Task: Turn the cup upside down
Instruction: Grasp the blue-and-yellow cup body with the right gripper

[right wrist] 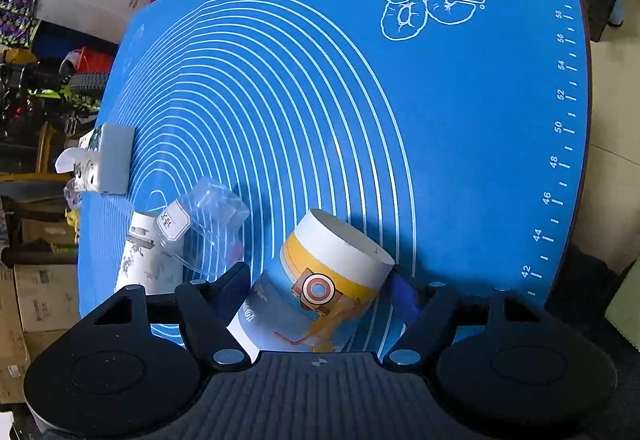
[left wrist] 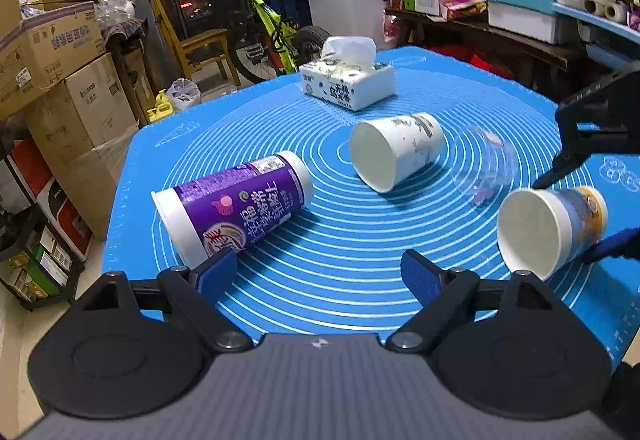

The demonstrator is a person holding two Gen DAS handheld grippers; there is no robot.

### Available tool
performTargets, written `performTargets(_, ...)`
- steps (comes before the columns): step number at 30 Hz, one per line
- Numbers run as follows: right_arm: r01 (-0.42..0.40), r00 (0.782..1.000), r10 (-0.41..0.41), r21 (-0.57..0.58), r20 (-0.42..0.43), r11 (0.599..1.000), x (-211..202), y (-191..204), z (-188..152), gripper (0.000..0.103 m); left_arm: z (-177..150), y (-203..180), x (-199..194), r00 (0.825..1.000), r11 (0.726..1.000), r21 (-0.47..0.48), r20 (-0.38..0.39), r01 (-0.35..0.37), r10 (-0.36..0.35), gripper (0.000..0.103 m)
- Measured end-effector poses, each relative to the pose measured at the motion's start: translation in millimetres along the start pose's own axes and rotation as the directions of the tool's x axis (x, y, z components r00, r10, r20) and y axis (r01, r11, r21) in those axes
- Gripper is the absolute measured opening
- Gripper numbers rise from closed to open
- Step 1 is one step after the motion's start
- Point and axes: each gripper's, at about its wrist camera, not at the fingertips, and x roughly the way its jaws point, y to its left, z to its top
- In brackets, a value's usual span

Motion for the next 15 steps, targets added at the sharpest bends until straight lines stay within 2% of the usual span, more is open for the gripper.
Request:
performTargets(8, -0.021, 1.0, 0.021, -0.041, -0.013, 0.999, -2.1, -5.2, 4.8, 0.074, -2.4, -6.8, 1.9, 1.0, 1.0, 0.022, -0.012, 0.009, -0.009, 0.089)
performTargets(15, -0.049, 0.999, 0.05, -0.094, 0.008, 0.994, -7.5, -5.6, 9.2, 0.067, -3.0, -6.9, 2.5, 1.0, 1.0, 0.013, -0.012, 0.006, -0.005, 0.089)
